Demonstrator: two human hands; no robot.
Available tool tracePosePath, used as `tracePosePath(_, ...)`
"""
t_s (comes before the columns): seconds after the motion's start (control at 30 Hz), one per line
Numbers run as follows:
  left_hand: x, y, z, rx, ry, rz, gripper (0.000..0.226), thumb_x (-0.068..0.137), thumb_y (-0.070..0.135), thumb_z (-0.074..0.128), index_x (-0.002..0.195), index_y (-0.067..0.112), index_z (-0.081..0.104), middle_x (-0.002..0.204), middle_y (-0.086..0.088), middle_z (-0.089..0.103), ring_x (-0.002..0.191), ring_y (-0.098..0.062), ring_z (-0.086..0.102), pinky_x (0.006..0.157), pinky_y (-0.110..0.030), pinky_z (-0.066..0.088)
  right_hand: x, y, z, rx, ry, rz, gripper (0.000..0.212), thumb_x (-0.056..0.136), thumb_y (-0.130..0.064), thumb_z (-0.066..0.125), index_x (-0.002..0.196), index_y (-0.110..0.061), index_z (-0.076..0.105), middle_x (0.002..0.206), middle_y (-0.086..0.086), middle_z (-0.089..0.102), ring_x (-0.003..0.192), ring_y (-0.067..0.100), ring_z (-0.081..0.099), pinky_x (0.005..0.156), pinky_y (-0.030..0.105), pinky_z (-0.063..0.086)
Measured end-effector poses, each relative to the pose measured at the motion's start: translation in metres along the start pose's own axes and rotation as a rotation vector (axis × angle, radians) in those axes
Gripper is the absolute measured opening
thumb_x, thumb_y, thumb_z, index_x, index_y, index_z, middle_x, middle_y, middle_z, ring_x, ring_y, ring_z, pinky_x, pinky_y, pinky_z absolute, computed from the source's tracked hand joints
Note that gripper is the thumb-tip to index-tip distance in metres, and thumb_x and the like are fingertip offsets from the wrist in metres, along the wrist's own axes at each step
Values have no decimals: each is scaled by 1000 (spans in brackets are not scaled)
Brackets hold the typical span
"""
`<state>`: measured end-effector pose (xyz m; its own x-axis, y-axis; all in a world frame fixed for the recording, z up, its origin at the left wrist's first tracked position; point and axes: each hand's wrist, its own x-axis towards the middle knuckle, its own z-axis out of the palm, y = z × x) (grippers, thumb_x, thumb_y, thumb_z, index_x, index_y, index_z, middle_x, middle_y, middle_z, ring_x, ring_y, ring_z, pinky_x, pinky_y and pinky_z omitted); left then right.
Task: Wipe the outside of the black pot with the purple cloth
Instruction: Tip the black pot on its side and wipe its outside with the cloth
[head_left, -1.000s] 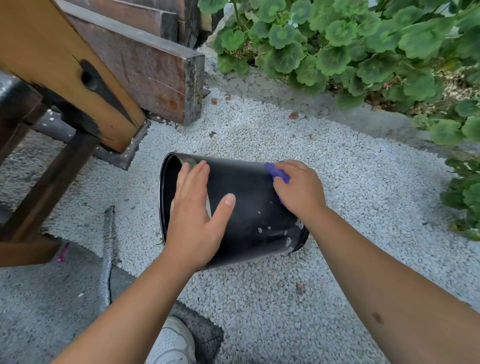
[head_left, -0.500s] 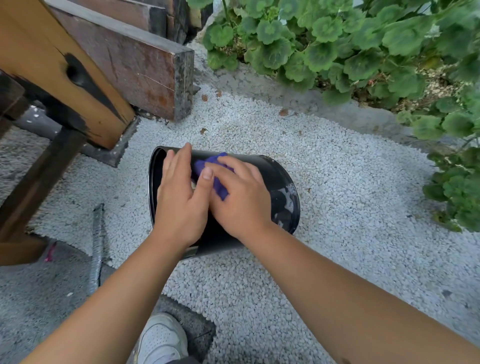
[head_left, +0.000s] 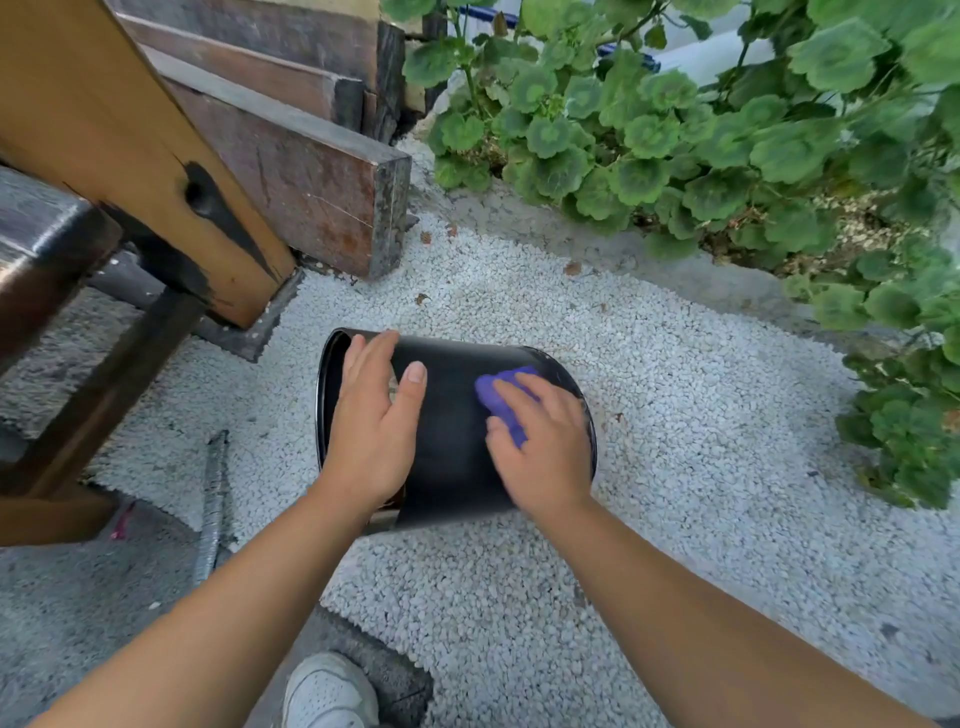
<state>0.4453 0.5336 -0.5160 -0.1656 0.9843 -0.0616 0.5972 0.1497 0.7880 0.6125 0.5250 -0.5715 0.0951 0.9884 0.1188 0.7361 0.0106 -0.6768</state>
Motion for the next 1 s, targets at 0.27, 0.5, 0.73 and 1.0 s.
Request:
tracePosePath(0.27, 14, -4, 0, -106, -75, 7, 84, 88, 65, 20, 153, 13, 32, 161, -5, 27, 151, -11, 10, 120, -21, 7, 2, -61, 15, 32, -39, -224, 38, 84, -38, 55, 120, -32, 65, 128, -7, 60, 114, 27, 52, 92, 33, 45)
tracePosePath(0.5, 5, -17, -4, -88, -3, -58, 69, 94, 58, 26, 153, 22, 33, 162, 7, 25, 148, 3, 9, 100, 1, 5, 19, 15, 8, -77, -129, 168, 42, 83, -35, 42, 118, -30, 66, 130, -11, 59, 122, 23, 49, 102, 29, 34)
tracePosePath(0.73, 12, -10, 2, -109, -6, -37, 69, 94, 58, 26, 154, 24, 30, 163, 8, 21, 145, 6, 8, 105, -6, 5, 10, -1, 4, -2, 18, 133, 35, 81, -23, 55, 111, -21, 71, 123, -4, 65, 114, 25, 55, 99, 30, 36)
tracePosePath(1.0, 16, -16, -11, -127, 14, -64, 68, 94, 51, 27, 151, 15, 36, 158, -2, 34, 149, -13, 24, 122, -37, 17, -30, -68, 42, 143, 142, -325, 40, 76, -20, 65, 116, -19, 67, 124, 1, 59, 123, 13, 40, 107, 30, 35)
